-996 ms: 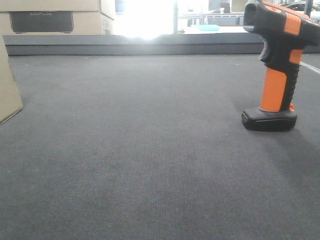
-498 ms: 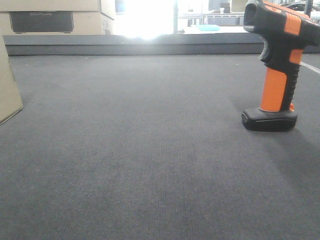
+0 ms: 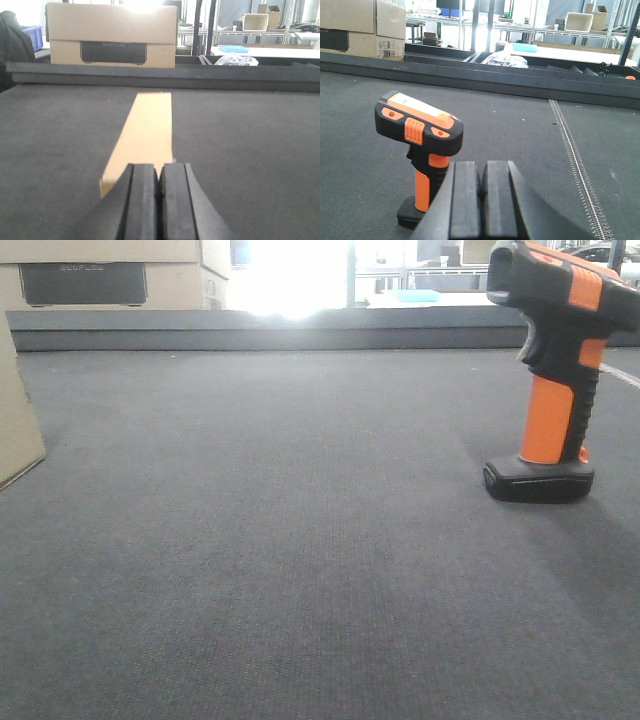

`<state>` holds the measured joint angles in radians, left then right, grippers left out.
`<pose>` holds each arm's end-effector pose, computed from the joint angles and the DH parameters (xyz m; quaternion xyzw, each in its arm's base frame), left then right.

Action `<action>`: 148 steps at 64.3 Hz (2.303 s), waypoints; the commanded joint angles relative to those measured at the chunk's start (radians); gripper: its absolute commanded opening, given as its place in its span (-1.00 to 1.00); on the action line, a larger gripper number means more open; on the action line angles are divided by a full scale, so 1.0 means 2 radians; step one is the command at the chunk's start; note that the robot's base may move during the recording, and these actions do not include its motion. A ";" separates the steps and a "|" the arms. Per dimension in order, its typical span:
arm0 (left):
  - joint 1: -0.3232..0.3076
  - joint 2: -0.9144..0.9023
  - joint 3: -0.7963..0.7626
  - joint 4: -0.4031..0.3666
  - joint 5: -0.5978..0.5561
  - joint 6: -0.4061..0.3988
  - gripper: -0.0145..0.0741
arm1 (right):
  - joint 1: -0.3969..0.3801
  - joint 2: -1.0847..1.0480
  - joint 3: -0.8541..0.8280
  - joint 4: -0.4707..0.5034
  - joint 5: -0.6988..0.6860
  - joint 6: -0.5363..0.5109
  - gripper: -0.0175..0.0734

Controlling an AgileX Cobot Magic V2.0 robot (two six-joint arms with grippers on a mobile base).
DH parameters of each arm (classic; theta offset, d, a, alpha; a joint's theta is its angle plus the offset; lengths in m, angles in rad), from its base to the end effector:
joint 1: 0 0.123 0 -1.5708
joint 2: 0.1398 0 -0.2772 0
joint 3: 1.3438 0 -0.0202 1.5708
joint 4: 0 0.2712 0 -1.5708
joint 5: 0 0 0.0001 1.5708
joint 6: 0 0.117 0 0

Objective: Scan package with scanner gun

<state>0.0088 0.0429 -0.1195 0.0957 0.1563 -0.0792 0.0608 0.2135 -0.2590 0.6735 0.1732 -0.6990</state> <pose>0.1087 0.0027 0.2384 -0.0030 0.7042 0.0138 0.7099 0.1214 0.0200 0.2744 -0.0711 0.7047 0.0480 0.7043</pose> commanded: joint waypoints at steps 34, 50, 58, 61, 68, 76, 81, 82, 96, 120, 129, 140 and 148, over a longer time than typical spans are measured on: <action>-0.003 -0.021 0.060 -0.028 -0.088 -0.005 -0.92 | -0.004 -0.003 0.002 0.002 -0.008 -0.002 -0.97; -0.003 -0.021 0.060 -0.028 -0.088 -0.005 -0.92 | -0.004 -0.003 0.002 0.002 -0.008 -0.002 -0.97; -0.003 -0.021 0.060 -0.028 -0.088 -0.005 -0.92 | -0.004 -0.003 0.002 0.002 -0.008 -0.002 -0.97; -0.003 -0.021 0.060 -0.028 -0.088 -0.005 -0.92 | -0.004 -0.003 0.002 0.002 -0.008 -0.002 -0.97; -0.003 -0.021 0.060 -0.028 -0.088 -0.005 -0.92 | -0.004 -0.003 0.002 0.009 -0.009 -0.002 -0.97; -0.003 -0.021 0.060 -0.028 -0.088 -0.005 -0.92 | -0.004 -0.003 0.002 0.003 -0.027 0.032 -0.97; -0.003 -0.021 0.060 -0.028 -0.088 -0.005 -0.92 | -0.006 -0.003 0.002 -0.089 -0.029 0.131 -0.97; -0.003 -0.021 0.060 -0.028 -0.088 -0.005 -0.92 | -0.008 -0.003 0.002 -0.108 -0.029 0.166 -0.97; -0.003 -0.021 0.060 -0.028 -0.088 -0.005 -0.92 | -0.031 -0.008 0.002 -0.245 -0.027 0.303 -0.97; -0.003 -0.021 0.060 -0.028 -0.088 -0.005 -0.92 | -0.043 -0.088 0.077 -0.264 -0.035 0.307 -0.97; -0.003 -0.021 0.060 -0.028 -0.088 -0.005 -0.92 | -0.042 -0.107 0.120 -0.266 -0.059 0.307 -0.97; -0.003 -0.021 0.060 -0.028 -0.088 -0.005 -0.92 | -0.008 -0.107 0.130 -0.296 -0.073 0.307 -0.97; -0.003 -0.021 0.060 -0.028 -0.088 -0.005 -0.92 | -0.002 -0.107 0.130 -0.296 -0.072 0.307 -0.97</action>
<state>0.0088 0.0048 0.0020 0.0457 0.0000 -0.0815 0.0552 0.0038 -0.0025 0.0957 0.0549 -0.0854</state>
